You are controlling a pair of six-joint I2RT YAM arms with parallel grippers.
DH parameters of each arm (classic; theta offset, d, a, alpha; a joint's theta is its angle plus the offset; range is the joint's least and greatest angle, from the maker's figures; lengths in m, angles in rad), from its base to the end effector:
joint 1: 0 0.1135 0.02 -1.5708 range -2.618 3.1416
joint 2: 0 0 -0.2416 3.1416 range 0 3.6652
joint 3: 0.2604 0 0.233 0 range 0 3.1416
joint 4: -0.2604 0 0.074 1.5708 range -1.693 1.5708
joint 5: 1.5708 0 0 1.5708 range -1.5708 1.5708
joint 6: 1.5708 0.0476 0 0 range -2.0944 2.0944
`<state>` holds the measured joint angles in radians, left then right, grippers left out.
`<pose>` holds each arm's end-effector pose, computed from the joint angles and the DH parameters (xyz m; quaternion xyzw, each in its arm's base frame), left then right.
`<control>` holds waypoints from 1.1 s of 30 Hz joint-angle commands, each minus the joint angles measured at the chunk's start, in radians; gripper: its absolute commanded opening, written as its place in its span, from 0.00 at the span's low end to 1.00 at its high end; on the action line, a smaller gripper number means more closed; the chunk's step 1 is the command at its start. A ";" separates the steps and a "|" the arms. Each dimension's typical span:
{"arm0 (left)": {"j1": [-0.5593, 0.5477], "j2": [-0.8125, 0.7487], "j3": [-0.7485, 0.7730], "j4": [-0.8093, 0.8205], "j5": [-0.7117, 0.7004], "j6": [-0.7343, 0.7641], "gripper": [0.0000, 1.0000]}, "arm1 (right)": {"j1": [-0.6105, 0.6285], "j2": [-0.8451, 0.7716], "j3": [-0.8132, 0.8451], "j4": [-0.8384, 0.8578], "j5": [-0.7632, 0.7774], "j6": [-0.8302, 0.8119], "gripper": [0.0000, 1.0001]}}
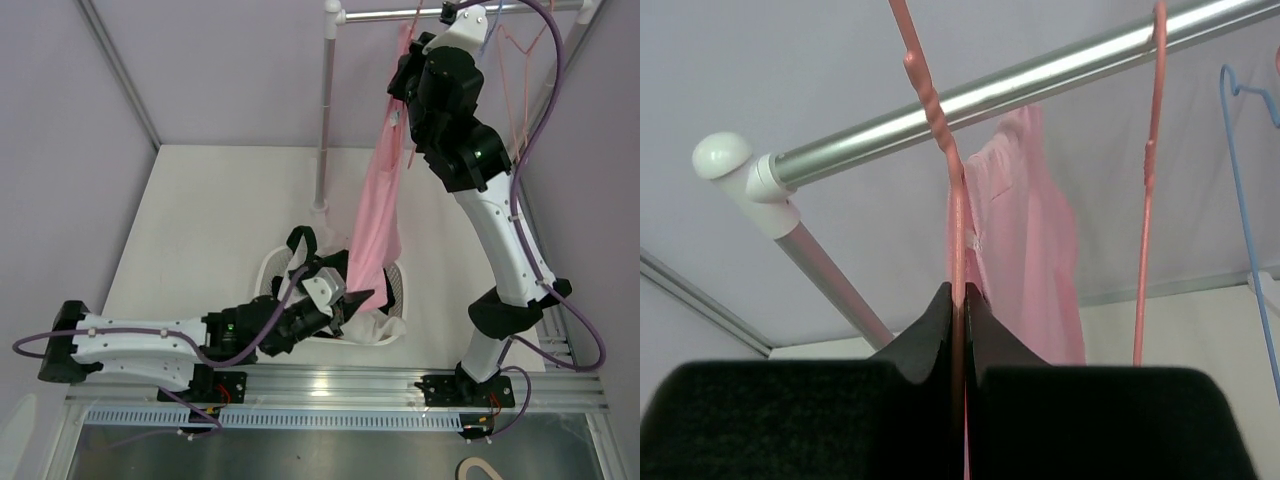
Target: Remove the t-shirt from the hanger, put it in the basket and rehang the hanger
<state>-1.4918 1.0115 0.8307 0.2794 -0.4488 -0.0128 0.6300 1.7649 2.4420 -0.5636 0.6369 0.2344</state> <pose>0.0396 -0.2380 0.3483 0.3193 0.5947 -0.3846 0.6296 0.2720 0.1633 0.5511 0.1048 0.6660 0.1075 0.7307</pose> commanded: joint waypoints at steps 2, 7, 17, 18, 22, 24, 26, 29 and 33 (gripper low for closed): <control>-0.025 0.120 -0.067 0.110 0.074 -0.145 0.01 | -0.026 0.013 0.081 0.059 -0.009 0.000 0.00; 0.020 0.277 0.028 0.142 0.030 -0.098 0.01 | -0.016 -0.064 0.029 -0.001 -0.077 0.064 0.00; 0.412 0.357 0.379 -0.044 0.191 -0.076 0.01 | 0.091 -0.398 -0.328 -0.062 -0.170 0.178 0.00; 0.439 0.387 0.492 -0.074 0.205 -0.076 0.01 | 0.097 -0.418 -0.349 -0.070 -0.181 0.186 0.00; 0.564 0.510 0.755 -0.271 0.268 -0.093 0.01 | 0.126 -0.513 -0.468 -0.120 -0.223 0.241 0.00; 0.596 0.562 0.902 -0.334 0.286 -0.096 0.01 | 0.141 -0.551 -0.518 -0.134 -0.235 0.256 0.00; 0.604 0.608 0.959 -0.371 0.303 -0.087 0.01 | 0.152 -0.580 -0.543 -0.137 -0.235 0.256 0.00; 0.613 0.662 1.033 -0.413 0.300 -0.075 0.01 | 0.184 -0.596 -0.526 -0.157 -0.221 0.252 0.00; 0.628 0.694 1.073 -0.437 0.314 -0.073 0.01 | 0.217 -0.602 -0.521 -0.174 -0.178 0.234 0.00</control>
<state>-0.8757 1.6852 1.8488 -0.0948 -0.1734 -0.0891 0.8299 1.1744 1.9121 -0.7444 0.4328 0.4637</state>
